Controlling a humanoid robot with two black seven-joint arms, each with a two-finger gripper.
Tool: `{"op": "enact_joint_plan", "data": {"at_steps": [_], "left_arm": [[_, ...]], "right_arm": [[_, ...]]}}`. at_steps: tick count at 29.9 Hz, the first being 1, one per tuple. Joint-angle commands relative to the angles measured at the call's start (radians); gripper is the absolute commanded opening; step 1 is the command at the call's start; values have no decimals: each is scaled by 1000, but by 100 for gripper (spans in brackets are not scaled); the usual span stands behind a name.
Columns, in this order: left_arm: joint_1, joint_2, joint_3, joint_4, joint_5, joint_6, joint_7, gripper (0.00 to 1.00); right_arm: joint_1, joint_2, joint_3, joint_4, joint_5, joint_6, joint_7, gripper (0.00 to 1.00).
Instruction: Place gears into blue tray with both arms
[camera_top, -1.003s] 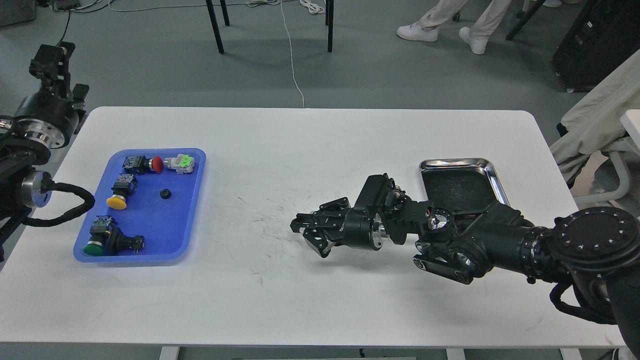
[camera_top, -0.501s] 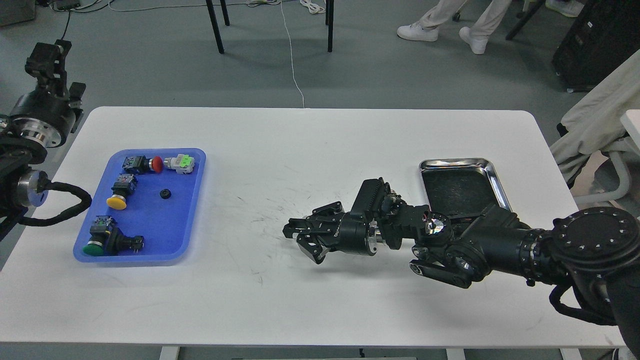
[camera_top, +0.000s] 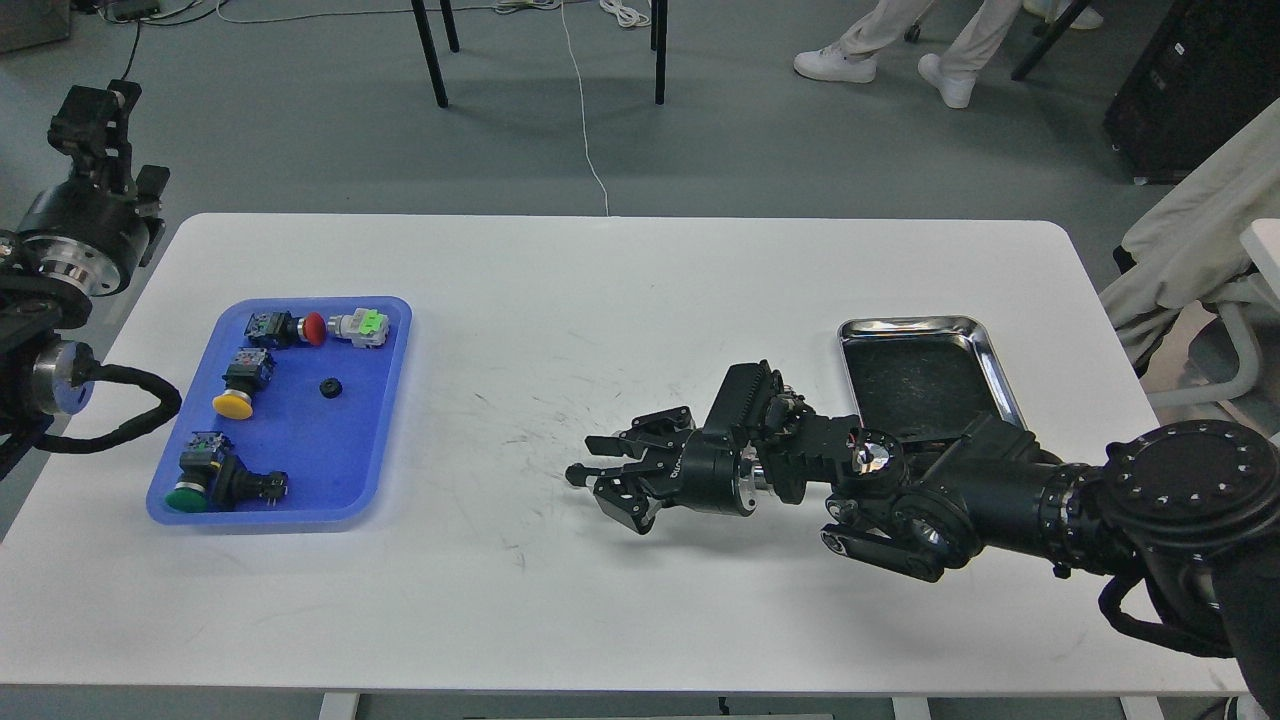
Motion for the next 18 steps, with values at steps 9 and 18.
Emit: {"op": "enact_joint_plan", "data": {"at_steps": [9, 18], "left_arm": [[11, 10, -2, 0, 0, 8, 0, 97], [50, 5, -60, -12, -14, 92, 0, 97]], "right_arm": [[16, 0, 159, -7, 90, 17, 0, 66], [116, 0, 284, -5, 432, 38, 0, 76]]}}
